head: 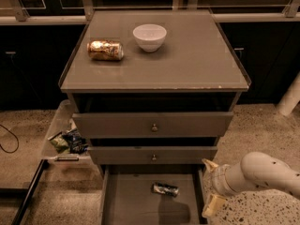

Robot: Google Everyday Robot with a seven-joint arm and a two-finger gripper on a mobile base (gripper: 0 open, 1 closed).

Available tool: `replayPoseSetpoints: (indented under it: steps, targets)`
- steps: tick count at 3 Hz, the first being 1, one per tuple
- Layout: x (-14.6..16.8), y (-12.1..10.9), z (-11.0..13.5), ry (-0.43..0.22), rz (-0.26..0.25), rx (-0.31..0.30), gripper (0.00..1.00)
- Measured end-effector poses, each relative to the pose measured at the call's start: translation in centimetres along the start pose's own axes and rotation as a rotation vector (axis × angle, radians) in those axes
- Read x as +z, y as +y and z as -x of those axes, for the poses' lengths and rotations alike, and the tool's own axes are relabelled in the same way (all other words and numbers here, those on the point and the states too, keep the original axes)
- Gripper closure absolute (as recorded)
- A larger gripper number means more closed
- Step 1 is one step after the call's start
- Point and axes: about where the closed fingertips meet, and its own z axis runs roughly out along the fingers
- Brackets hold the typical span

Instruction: Pick redbull can from bottom drawer and place on counter

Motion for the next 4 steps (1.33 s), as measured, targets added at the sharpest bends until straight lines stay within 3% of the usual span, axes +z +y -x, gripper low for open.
replayPoseSetpoints:
  steps: [1, 3, 4]
  targets:
    - [3.3, -0.9, -3.1, -0.091, -0.016, 0.029, 0.00]
    - [3.6, -0.8, -3.0, -0.080, -0.025, 0.028, 0.00]
    - [6.5, -1.2, -3.6, -0.102, -0.056, 0.066, 0.00]
